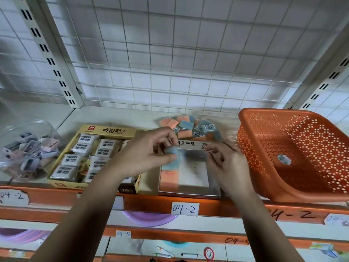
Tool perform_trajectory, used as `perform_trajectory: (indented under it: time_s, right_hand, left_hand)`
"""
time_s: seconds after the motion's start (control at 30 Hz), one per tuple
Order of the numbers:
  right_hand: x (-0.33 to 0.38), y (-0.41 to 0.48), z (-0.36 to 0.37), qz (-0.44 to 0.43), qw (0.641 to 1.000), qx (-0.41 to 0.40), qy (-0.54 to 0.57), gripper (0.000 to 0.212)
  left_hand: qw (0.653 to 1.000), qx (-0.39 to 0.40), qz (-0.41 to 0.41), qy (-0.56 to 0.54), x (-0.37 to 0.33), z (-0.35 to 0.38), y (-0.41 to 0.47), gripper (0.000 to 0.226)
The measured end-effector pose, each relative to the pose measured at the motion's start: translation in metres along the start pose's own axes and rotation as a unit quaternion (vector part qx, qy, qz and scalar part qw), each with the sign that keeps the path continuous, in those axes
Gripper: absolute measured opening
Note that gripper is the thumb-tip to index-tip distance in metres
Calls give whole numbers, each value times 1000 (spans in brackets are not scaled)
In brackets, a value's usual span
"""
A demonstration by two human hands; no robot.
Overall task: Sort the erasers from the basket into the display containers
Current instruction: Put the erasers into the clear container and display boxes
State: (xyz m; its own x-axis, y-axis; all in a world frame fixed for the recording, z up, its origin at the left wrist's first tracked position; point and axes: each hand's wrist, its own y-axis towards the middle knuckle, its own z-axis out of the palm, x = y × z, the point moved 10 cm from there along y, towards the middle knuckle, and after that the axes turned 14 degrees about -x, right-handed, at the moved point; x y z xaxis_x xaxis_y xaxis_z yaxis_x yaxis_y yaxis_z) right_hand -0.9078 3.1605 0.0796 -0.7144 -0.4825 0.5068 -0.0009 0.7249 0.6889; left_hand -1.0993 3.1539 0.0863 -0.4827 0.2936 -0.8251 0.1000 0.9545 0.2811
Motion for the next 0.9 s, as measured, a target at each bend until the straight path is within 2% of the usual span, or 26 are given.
perform_trajectory:
  time_s: [0.23,0.43,0.53,0.63,0.77,0.9]
  right_hand:
    - [-17,-7,5,21,1000,10,15,14]
    - [-22,-8,9,30,999,10,31,14]
    - [-23,-9,11,35,999,20,35,13]
    - [-24,-9,13,40,998,27,38,13]
    - [-26,-10,15,47,997,36,41,13]
    - [-26,-10,17,49,997,41,39,12]
  left_hand:
    - [996,77,-2,49,-3,24,-12,20]
    - [983,55,53,166,-1,24,-15,10]
    - [973,51,89,208,-3,25,-14,13]
    - [968,56,88,226,-3,24,-15,17]
    - [960,104,69,250,2,27,-17,32]
    - [945,69,98,304,-4,29,-13,23]
